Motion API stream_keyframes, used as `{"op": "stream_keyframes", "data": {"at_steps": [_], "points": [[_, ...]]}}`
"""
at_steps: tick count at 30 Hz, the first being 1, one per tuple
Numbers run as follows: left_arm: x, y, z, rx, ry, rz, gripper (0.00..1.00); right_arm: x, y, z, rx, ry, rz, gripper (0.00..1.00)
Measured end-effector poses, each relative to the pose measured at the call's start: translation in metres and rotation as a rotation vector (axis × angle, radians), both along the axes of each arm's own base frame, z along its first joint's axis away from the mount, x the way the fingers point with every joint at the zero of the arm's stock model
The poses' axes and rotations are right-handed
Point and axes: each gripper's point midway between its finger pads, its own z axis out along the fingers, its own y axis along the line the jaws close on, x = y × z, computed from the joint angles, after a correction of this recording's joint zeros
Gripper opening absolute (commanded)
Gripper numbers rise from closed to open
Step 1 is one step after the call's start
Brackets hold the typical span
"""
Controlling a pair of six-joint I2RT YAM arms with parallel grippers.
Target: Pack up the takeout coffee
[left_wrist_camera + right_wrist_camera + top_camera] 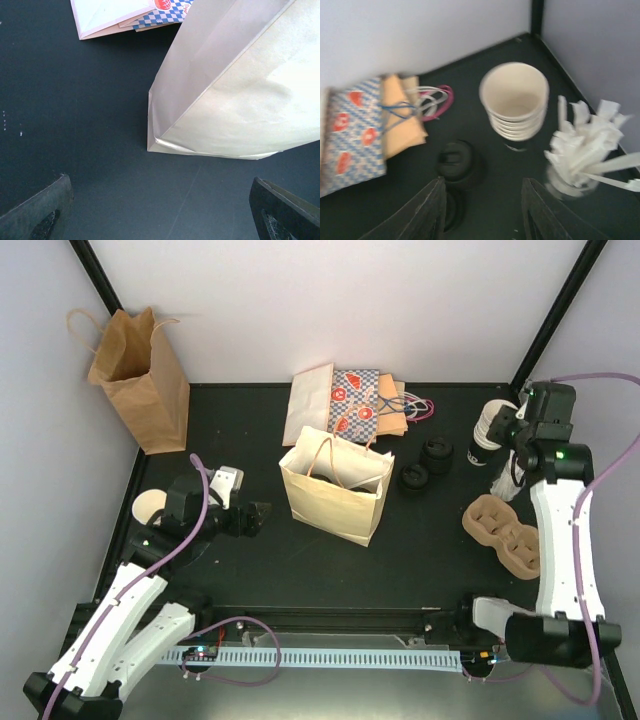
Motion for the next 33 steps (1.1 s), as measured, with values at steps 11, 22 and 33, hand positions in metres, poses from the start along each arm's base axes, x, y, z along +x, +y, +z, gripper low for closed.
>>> {"op": "stream_keyframes", "data": {"at_steps": [11,22,33], "points": [[-0.001,-0.001,0.0,-0.004,0.003,-0.007,0.99,0.02,-0.062,-0.077,-0.057,0.309,-0.194,0.32],[-0.001,-0.004,-0.001,-0.01,0.012,-0.02,0.99,0.023,-0.075,-0.099,-0.102,0.42,-0.236,0.31],[-0.002,-0.007,-0.004,-0.016,0.026,-0.035,0.99,0.022,-0.078,-0.103,-0.116,0.44,-0.251,0.31]]}}
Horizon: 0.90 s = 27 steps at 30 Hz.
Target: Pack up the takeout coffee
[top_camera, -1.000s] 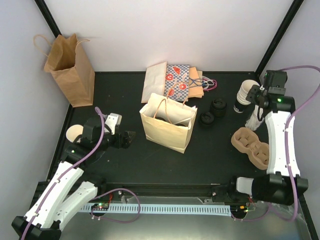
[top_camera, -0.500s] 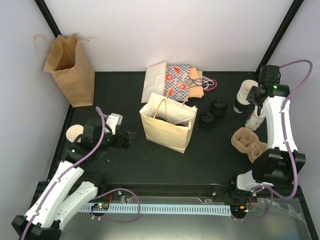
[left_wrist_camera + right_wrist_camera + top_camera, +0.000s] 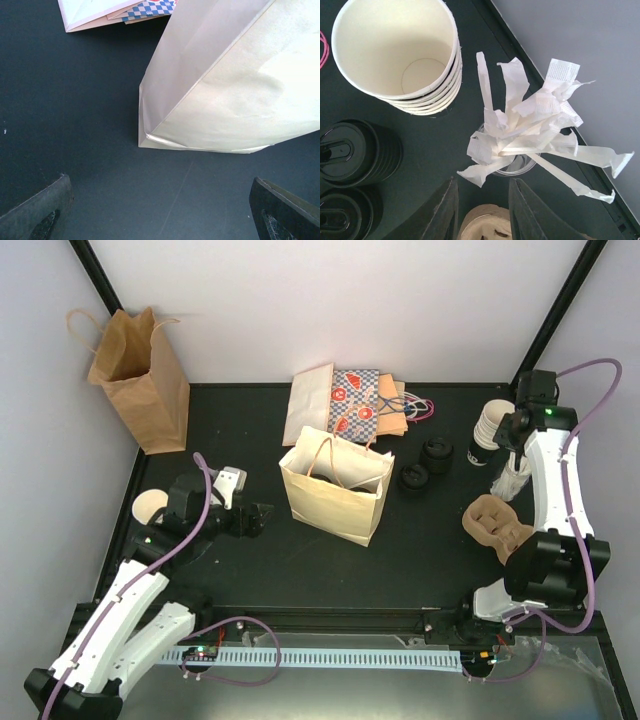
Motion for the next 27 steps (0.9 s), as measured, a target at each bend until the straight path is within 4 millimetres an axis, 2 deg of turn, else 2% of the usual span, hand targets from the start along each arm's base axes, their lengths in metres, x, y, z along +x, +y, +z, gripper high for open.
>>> {"op": "stream_keyframes", "data": {"at_steps": [2,10,21,25,27], "points": [[0.0,-0.0001,0.0001,0.0,0.0,0.0,0.99,0.0022,-0.0004,-0.0016,0.003,0.005,-0.004,0.27],[0.0001,0.0,0.0001,0.0,0.0,0.0,0.99,0.0067,-0.0008,-0.0051,0.007,0.015,-0.007,0.26],[0.0,-0.0001,-0.0001,0.0,0.0,0.0,0.99,0.0077,0.0006,-0.007,0.007,0.024,-0.002,0.16],[0.0,0.0,-0.0001,0.0,0.0,0.0,0.99,0.0076,0.0011,-0.0063,0.004,0.027,0.0,0.01],[0.0,0.0,-0.0001,0.0,0.0,0.0,0.99,0.0068,0.0019,-0.0055,0.002,0.029,-0.002,0.01]]}}
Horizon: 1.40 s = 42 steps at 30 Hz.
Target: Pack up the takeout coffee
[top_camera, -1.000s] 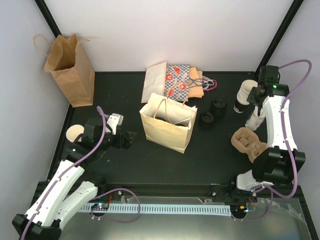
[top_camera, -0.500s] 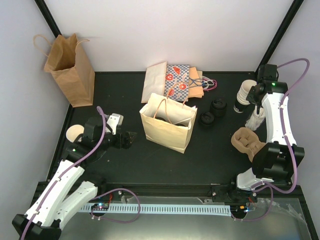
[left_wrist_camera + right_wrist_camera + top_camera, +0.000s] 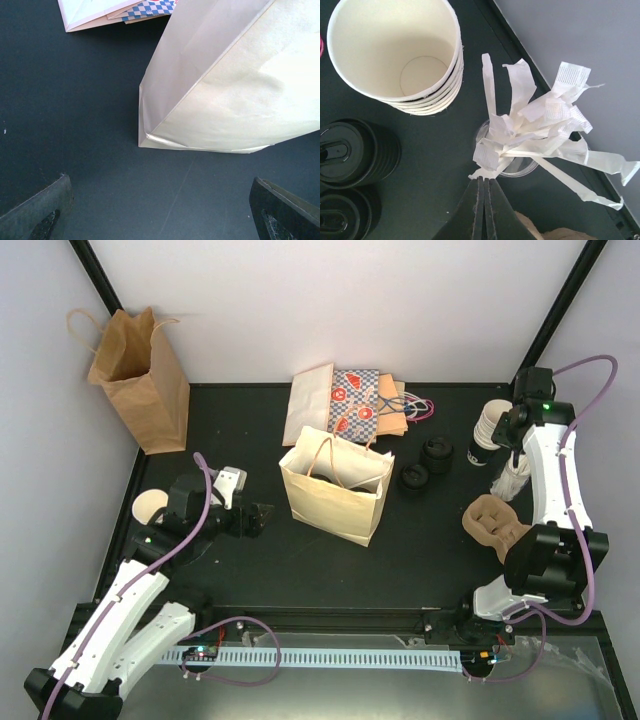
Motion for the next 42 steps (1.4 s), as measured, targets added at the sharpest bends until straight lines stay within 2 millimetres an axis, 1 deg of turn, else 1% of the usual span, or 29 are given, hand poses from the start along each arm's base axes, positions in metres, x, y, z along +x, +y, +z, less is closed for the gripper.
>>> {"op": "stream_keyframes", "data": {"at_steps": [8,9,10,11,12,14,17,23,26,31,42], "points": [[0.0,0.0,0.0,0.0,0.0,0.0,0.99,-0.004,0.001,0.008,-0.02,0.009,0.004,0.01],[0.0,0.0,0.0,0.0,0.0,0.0,0.99,-0.005,0.001,0.01,-0.021,0.007,0.003,0.02],[0.0,0.0,0.0,0.0,0.0,0.0,0.99,-0.007,0.001,0.012,-0.024,0.003,0.002,0.13],[0.0,0.0,0.0,0.0,0.0,0.0,0.99,-0.008,0.001,0.015,-0.026,-0.002,0.002,0.28],[0.0,0.0,0.0,0.0,0.0,0.0,0.99,-0.009,0.001,0.018,-0.027,-0.008,0.003,0.33],[0.0,0.0,0.0,0.0,0.0,0.0,0.99,-0.01,0.001,0.024,-0.032,-0.024,0.004,0.35],[0.0,0.0,0.0,0.0,0.0,0.0,0.99,-0.008,0.001,0.028,-0.034,-0.03,0.012,0.37],[0.0,0.0,0.0,0.0,0.0,0.0,0.99,-0.002,0.002,0.016,-0.028,0.002,0.015,0.37],[0.0,0.0,0.0,0.0,0.0,0.0,0.99,0.001,0.002,0.008,-0.024,0.025,0.019,0.35],[0.0,0.0,0.0,0.0,0.0,0.0,0.99,0.006,0.004,-0.002,-0.019,0.049,0.018,0.27],[0.001,-0.001,-0.002,0.002,0.008,-0.002,0.99,0.006,0.002,-0.002,-0.034,0.05,0.008,0.26]]}}
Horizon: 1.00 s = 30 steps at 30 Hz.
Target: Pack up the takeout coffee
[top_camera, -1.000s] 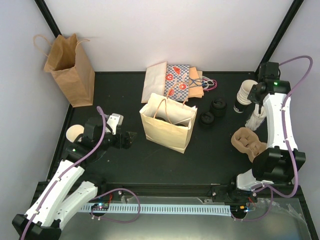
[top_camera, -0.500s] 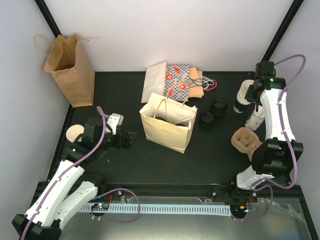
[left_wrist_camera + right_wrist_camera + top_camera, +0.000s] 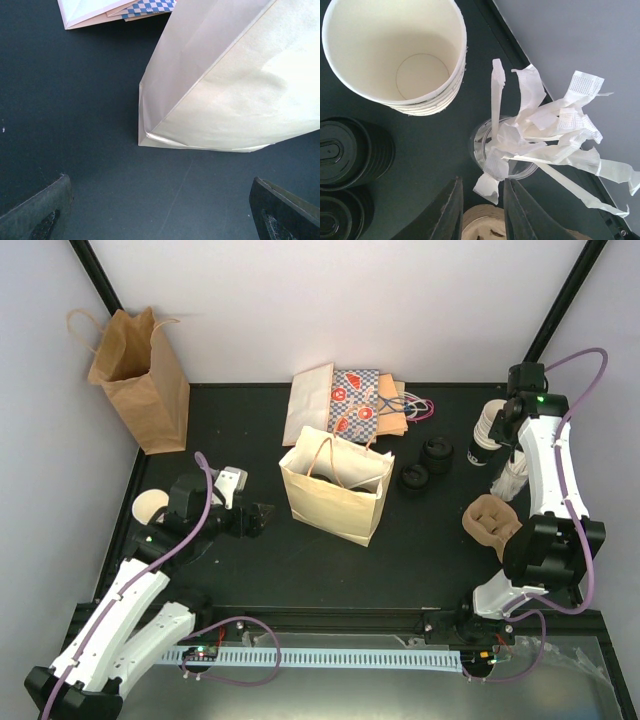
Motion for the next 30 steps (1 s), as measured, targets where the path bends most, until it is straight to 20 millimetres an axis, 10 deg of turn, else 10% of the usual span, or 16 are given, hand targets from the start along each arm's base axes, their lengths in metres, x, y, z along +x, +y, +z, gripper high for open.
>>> {"op": "stream_keyframes", "data": {"at_steps": [11,30], "points": [[0.0,0.0,0.0,0.0,0.0,0.0,0.99,0.0,-0.003,0.0,-0.019,0.005,-0.007,0.01],[0.0,0.0,0.0,0.0,0.0,0.0,0.99,-0.017,0.006,0.048,-0.072,-0.06,0.025,0.01]]}}
